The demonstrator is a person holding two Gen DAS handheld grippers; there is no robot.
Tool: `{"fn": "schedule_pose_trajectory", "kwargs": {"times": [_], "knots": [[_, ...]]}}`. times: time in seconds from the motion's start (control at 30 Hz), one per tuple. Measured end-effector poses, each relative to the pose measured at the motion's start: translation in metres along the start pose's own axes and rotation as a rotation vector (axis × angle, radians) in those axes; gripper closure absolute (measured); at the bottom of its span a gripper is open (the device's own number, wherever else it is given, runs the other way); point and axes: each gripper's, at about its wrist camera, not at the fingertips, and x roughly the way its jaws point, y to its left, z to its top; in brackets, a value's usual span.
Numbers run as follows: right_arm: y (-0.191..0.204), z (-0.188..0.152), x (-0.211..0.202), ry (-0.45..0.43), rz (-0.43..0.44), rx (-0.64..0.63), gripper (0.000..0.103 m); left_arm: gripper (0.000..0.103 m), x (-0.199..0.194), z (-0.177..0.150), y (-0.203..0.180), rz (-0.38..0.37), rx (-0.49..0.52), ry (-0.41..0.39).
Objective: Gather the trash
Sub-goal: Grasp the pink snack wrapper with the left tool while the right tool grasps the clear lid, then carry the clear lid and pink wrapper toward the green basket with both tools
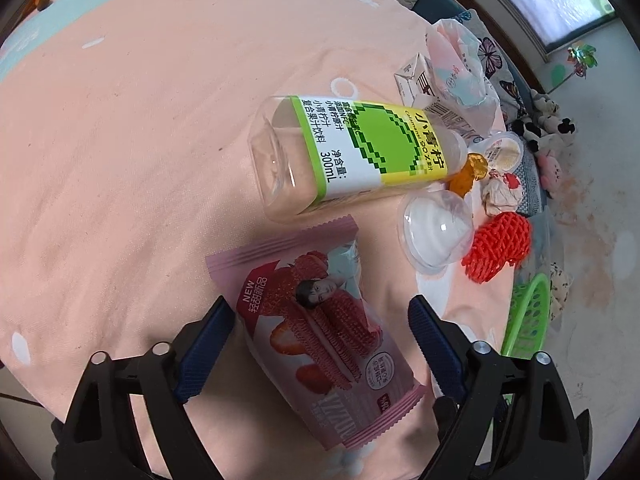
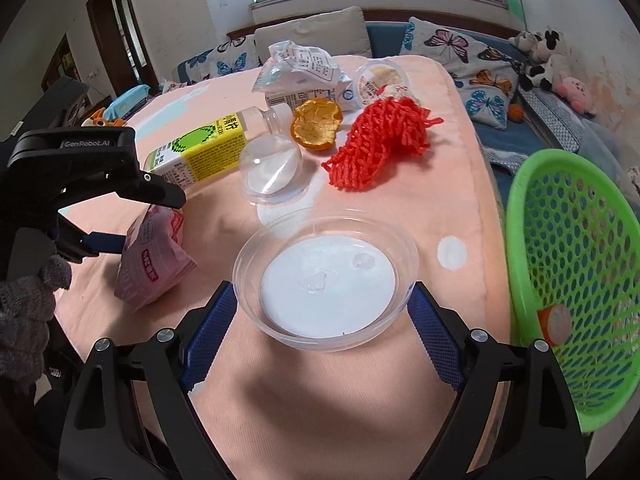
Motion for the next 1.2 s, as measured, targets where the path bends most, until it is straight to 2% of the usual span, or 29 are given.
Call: {"fn": "schedule_pose_trajectory", "kwargs": {"times": [0.07,0.27,0.33,0.5,0.83,1.2], "knots": [[-0.001,-0.003,-0.003,-0.001,-0.003,0.007,0.017,0.032,-0.002,0.0,0.001,0.012,0.01,-0.012],[-0.001,-0.011,-0.016,-0.012,-0.003,0.021,0.017,0.05,-0.007,-0.004,0.007,-0.014,0.038,-0.019],[-0.002,-0.013,-0.023,-0.023,-0.005,0.027,0.017,0.058,-0.011,-0.008,0.007,-0.025,0.066,-0.03],[-0.003,-0.015,-0.037,-0.044,-0.009,0.044,0.017,0.067,-0.024,-0.021,0.001,-0.064,0.17,-0.058],[-0.011,-0.02,-0.051,-0.067,-0.026,0.081,0.018,0.069,-0.054,-0.037,-0.024,-0.147,0.316,-0.101],[-0.029,-0.014,-0.067,-0.104,-0.028,0.141,0.018,0.069,-0.059,-0.028,-0.076,-0.228,0.433,-0.094]]}}
